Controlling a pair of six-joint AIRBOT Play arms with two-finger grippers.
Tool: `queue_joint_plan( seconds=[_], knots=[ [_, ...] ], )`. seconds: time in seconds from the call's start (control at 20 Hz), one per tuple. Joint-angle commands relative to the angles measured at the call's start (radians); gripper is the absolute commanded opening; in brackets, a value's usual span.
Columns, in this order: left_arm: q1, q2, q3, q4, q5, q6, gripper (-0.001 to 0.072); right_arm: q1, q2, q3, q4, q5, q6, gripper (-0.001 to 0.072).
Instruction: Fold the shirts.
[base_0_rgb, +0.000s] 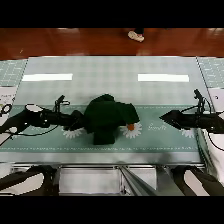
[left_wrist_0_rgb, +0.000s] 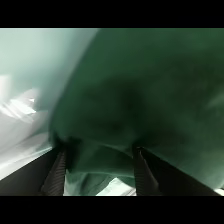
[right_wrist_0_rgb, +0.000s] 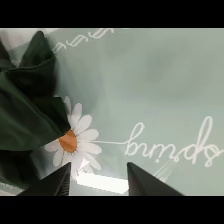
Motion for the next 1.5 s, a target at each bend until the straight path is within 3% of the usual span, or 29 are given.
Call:
queue_joint_plan(
  seconds=[0.0,0.05,0.25,0.45,0.6,0.65,0.7,0.75,0.9,1.1,1.25,1.45],
  knots=[
    [-0.08,-0.027,0.035,-0.031,0.047,0.028,0.0117,0.01,-0.019,-0.008,0.043,-0.013,-0.002,0.0406],
    [-0.082,-0.026,0.048,-0.031,0.045,0.052,0.0019,0.04,-0.04,-0.009,0.05,-0.024,-0.002,0.0406],
    [-0.081,-0.024,0.082,-0.031,-0.002,0.05,0.002,0.243,-0.203,0.0,0.118,-0.17,-0.012,0.0406],
    [-0.081,-0.014,0.084,-0.03,-0.016,0.051,0.002,0.397,-0.428,0.111,0.293,-0.182,-0.11,0.0406],
    [-0.081,0.013,0.091,-0.03,-0.02,0.071,0.002,0.503,-0.548,0.246,0.326,-0.183,-0.138,0.0381],
    [-0.08,0.033,0.101,-0.031,-0.022,0.072,0.002,0.519,-0.568,0.293,0.326,-0.175,-0.14,0.0233],
    [-0.077,0.056,0.117,-0.031,-0.027,0.072,0.002,0.522,-0.574,0.347,0.328,-0.155,-0.15,0.0017],
    [-0.066,0.083,0.149,-0.03,-0.044,0.072,0.002,0.52,-0.567,0.41,0.324,-0.116,-0.158,0.0022],
    [0.002,0.184,0.315,-0.03,-0.113,0.067,0.002,0.486,-0.478,0.647,0.21,-0.05,-0.079,0.0022],
    [0.097,0.322,0.671,-0.03,-0.129,0.047,0.002,0.448,-0.307,1.084,-0.08,-0.022,0.084,0.0021],
    [0.12,0.371,0.952,-0.03,-0.137,0.047,0.0019,0.449,-0.215,1.4,-0.278,0.095,0.146,0.0021],
    [0.12,0.45,1.183,0.015,-0.143,0.045,0.002,0.449,-0.05,1.539,-0.377,0.214,0.162,0.0022]
  ],
)
